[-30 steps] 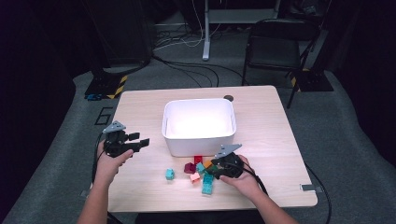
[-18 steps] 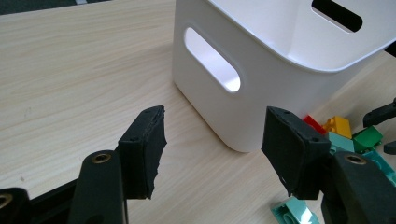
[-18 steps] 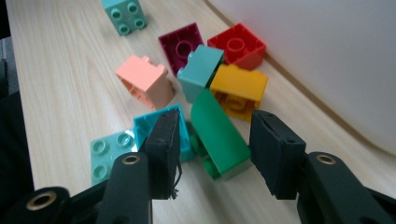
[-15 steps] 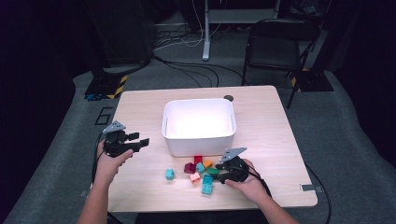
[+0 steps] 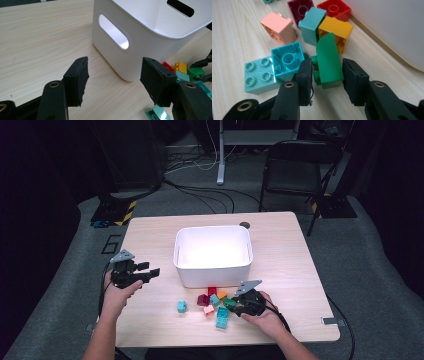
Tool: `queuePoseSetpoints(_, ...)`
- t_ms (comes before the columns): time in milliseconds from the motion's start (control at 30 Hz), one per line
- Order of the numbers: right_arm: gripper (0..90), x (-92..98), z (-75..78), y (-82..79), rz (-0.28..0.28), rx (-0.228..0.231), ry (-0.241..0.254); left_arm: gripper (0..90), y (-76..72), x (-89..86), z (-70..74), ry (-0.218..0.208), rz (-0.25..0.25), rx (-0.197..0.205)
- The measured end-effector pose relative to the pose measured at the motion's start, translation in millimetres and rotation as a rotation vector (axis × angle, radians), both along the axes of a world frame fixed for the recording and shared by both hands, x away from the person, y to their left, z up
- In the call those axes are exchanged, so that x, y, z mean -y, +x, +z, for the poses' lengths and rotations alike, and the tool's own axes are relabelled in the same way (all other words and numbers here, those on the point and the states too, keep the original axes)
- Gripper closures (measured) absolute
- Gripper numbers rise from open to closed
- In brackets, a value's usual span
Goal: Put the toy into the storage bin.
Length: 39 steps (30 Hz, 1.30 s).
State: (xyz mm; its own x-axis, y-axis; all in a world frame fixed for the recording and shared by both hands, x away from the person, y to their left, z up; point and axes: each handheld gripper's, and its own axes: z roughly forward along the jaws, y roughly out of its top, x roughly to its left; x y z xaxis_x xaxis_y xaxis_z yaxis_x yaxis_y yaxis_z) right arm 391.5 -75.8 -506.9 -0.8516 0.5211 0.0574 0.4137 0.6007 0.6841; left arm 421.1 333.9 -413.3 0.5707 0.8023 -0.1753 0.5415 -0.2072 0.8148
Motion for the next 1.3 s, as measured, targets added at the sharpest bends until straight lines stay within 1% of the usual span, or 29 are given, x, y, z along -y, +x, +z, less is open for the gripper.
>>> queuePoseSetpoints(33, 60.4, -0.2, -0.8, -0.1, -0.004, -0.004, -0.003, 39.0, 0.0, 0.0, 0.0, 0.000, 0.000, 0.000)
queuePoseSetpoints(233, 65.5, 0.4, -0.7, 0.4, -0.006, 0.010, -0.011, 39.0, 0.3, 0.5, -0.4, 0.001, -0.002, -0.001)
queuePoseSetpoints(467, 65.8, -0.5, 4.3, -1.3, -0.003, -0.006, -0.007, 39.0, 0.2, 0.1, -0.1, 0.000, -0.002, -0.001)
queuePoseSetpoints(533, 65.8, -0.4, 7.2, -1.2, 0.009, -0.008, -0.005, 39.0, 0.1, 0.1, -0.2, 0.000, 0.000, -0.001)
queuePoseSetpoints(567, 65.8, -0.8, 9.0, -2.1, 0.002, -0.016, 0.002, 39.0, 0.2, 0.1, -0.2, 0.001, 0.000, -0.001)
queuePoseSetpoints(733, 65.8, 0.6, 17.5, -2.3, 0.006, -0.014, 0.012, 39.0, 0.3, 0.3, -0.3, 0.002, -0.001, -0.001)
queuePoseSetpoints(767, 65.9, 0.6, 19.5, -3.2, -0.004, -0.020, 0.015, 39.0, 0.2, 0.2, -0.3, 0.002, -0.001, -0.001)
queuePoseSetpoints(833, 65.8, 1.6, 23.0, -2.7, 0.006, -0.013, 0.016, 39.0, 0.1, 0.1, -0.2, 0.002, -0.001, -0.001)
queuePoseSetpoints(900, 65.9, 1.9, 26.8, -3.3, 0.005, -0.015, 0.017, 39.0, -0.1, -0.1, 0.1, 0.002, -0.001, -0.002)
queuePoseSetpoints(933, 65.9, 2.4, 28.6, -3.0, 0.014, -0.008, 0.015, 39.0, -0.3, 0.2, 0.1, -0.001, 0.003, -0.001)
queuePoseSetpoints(1067, 65.9, 2.5, 38.3, -5.4, 0.008, -0.025, 0.027, 39.0, -0.4, 0.2, 0.1, -0.002, 0.004, 0.001)
queuePoseSetpoints(1133, 65.9, 2.5, 43.2, -5.2, 0.018, -0.010, 0.027, 39.0, -0.2, 0.1, 0.1, -0.004, 0.004, 0.004)
queuePoseSetpoints(1200, 65.9, 2.6, 48.8, -5.9, 0.022, -0.011, 0.023, 39.0, -0.2, 0.0, 0.2, -0.003, 0.004, 0.004)
queuePoseSetpoints(1267, 65.9, 2.4, 54.3, -6.6, 0.021, -0.014, 0.028, 39.0, -0.1, -0.3, 0.1, -0.002, 0.002, 0.004)
queuePoseSetpoints(1300, 65.9, 2.6, 57.0, -6.1, 0.028, -0.006, 0.028, 39.0, -0.1, -0.5, 0.3, -0.001, 0.002, 0.002)
